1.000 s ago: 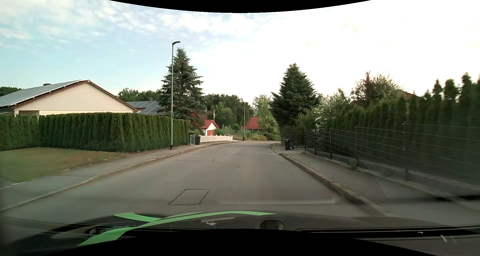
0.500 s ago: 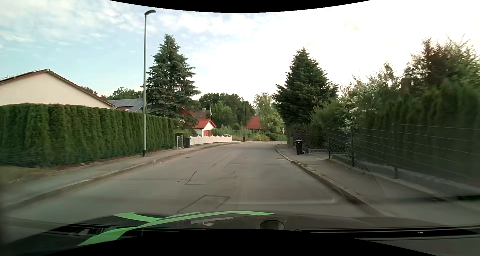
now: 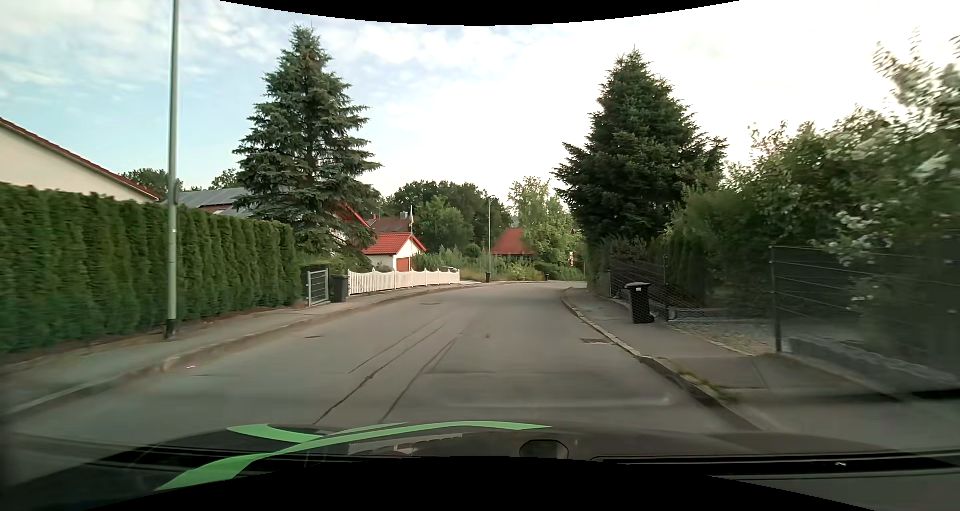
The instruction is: Follow the waypoints while adhering to traffic rules and regulations
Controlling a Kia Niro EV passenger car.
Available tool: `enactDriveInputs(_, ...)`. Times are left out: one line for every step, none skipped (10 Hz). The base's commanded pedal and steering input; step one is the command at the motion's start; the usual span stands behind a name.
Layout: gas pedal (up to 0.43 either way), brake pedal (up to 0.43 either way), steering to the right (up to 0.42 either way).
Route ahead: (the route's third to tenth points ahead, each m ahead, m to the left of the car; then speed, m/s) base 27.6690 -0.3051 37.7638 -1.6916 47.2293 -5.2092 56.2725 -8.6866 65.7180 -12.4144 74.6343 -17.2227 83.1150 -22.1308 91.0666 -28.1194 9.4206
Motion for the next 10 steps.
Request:
enactDriveInputs(0.059, 0.0, -0.002)
enactDriveInputs(0.067, 0.0, 0.0)
enactDriveInputs(0.087, 0.0, 0.002)
enactDriveInputs(0.087, 0.0, 0.005)
enactDriveInputs(0.087, 0.0, 0.006)
enactDriveInputs(0.087, 0.0, 0.006)
enactDriveInputs(0.087, 0.0, 0.008)
enactDriveInputs(0.087, 0.0, 0.014)
enactDriveInputs(0.13, 0.0, 0.016)
enactDriveInputs(0.157, 0.0, 0.016)
